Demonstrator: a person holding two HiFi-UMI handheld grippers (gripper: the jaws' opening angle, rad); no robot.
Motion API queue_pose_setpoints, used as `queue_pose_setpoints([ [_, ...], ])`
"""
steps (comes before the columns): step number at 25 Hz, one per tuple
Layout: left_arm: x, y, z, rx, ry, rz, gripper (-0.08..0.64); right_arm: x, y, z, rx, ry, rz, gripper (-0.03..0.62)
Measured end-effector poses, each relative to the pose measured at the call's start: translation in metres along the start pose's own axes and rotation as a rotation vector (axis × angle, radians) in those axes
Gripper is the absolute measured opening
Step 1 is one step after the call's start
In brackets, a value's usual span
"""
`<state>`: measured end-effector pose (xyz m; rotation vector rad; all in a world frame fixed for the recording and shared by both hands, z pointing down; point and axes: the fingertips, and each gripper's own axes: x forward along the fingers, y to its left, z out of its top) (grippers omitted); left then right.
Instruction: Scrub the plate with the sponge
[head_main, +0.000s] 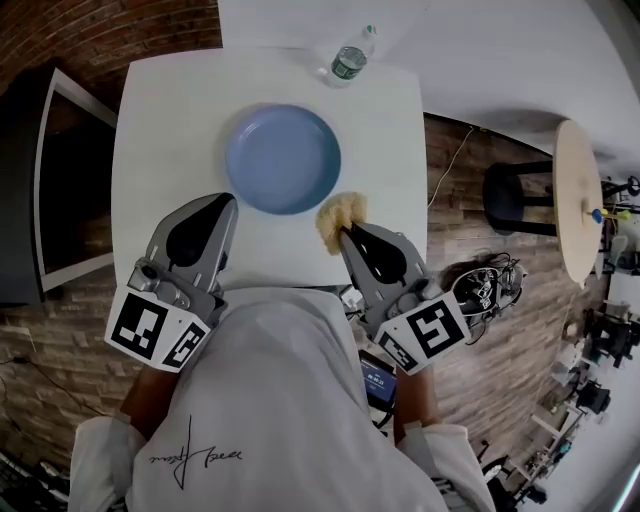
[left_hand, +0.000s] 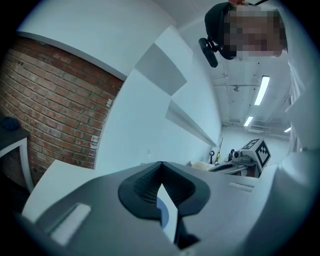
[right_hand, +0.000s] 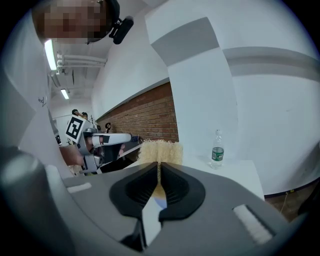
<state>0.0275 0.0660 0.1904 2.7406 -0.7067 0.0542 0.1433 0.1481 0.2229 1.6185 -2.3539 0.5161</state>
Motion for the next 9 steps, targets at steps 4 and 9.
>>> queue_pose_setpoints([
  [4,-0.003,0.003,0.004,0.028,0.023,0.006,0.014,0.004,0.008,0.004,0.009,0.021,0.020,0.025],
  [9,-0.011,-0.012,0.012,0.039,0.007,-0.019,0.013,-0.006,0.015,0.006,0.046,0.090,0.025,0.025],
])
